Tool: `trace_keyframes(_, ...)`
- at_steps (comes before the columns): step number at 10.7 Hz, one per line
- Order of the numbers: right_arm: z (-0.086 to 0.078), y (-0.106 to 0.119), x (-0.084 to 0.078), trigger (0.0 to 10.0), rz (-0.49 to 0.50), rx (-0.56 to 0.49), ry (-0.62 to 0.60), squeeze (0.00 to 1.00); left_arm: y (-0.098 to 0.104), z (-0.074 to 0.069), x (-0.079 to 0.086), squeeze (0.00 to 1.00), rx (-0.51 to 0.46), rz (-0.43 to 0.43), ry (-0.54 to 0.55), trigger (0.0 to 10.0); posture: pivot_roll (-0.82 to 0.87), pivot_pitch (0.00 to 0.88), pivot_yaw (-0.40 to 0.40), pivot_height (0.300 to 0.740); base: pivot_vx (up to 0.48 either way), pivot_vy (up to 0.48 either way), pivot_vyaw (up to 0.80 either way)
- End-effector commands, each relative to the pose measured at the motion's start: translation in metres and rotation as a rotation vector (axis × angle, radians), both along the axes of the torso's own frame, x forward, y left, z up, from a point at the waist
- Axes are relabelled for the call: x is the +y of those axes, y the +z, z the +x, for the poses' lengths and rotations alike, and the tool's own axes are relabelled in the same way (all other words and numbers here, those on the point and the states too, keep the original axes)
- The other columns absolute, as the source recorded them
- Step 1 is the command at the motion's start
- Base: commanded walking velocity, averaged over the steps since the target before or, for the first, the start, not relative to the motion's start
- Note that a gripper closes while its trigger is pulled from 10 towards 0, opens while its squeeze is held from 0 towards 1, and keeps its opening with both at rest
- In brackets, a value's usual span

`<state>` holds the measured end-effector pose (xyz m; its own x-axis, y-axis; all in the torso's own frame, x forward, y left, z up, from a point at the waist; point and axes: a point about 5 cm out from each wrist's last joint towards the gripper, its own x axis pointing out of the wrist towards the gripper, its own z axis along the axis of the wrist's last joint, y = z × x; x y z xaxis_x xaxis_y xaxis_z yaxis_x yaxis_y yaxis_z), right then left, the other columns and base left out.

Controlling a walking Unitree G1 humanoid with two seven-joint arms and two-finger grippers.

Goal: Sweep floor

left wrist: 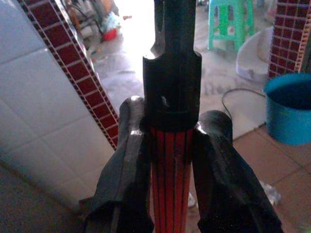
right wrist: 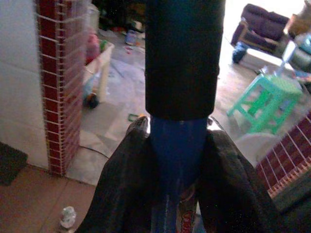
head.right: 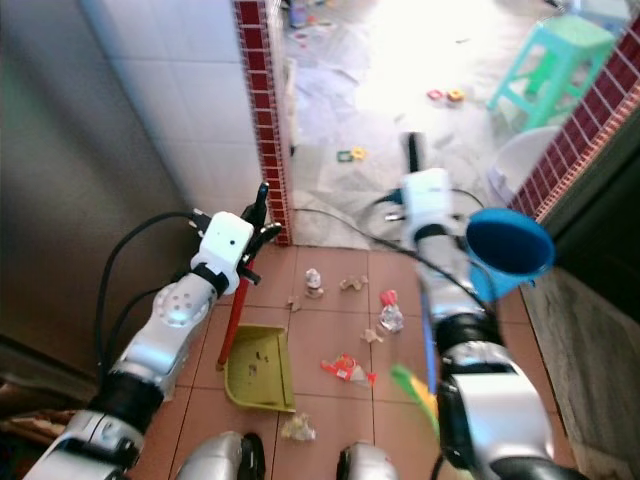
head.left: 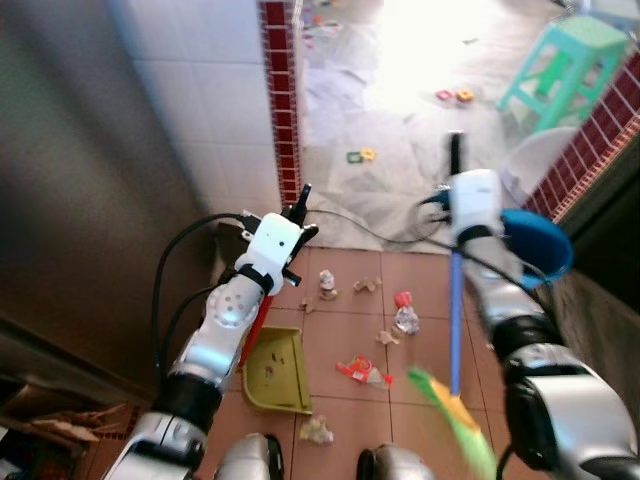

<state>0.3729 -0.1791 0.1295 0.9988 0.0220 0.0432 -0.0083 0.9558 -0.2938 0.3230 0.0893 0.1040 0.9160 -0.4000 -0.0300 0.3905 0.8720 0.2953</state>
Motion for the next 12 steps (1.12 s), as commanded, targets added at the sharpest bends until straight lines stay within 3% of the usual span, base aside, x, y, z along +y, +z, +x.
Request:
trace_keyframes(1,0.005,0.014,0.014,10.0,0.005,-0.077,0.017,0.0,-0.013,-0.001,0.004,0.0,0.04,-0.001,0.04,10.0,-0.02,0.156,0.053,0.74,0.0,0.0,0.0)
trace_keyframes(5,-0.002,0.01,0.031,10.0,0.158,-0.164,-0.113,0.0,-0.014,0.001,-0.011,0.0,0.005,-0.125,0.076,10.0,-0.01,0.199,0.066,0.74,0.0,0.0,0.0)
trace_keyframes(8,-0.006,0.007,0.028,10.0,0.202,-0.169,-0.179,0.0,-0.02,-0.005,-0.037,0.0,0.072,-0.299,-0.017,10.0,-0.04,0.208,0.058,0.74,0.0,0.0,0.0)
trace_keyframes(10,-0.005,0.008,0.023,10.0,0.187,-0.167,-0.185,0.0,-0.02,-0.007,-0.045,0.0,0.082,-0.339,-0.034,10.0,-0.05,0.202,0.054,0.74,0.0,0.0,0.0)
trace_keyframes(12,-0.005,0.009,0.021,10.0,0.178,-0.167,-0.187,0.0,-0.014,-0.005,-0.045,0.0,0.022,-0.305,-0.027,10.0,-0.05,0.197,0.05,0.74,0.0,0.0,0.0)
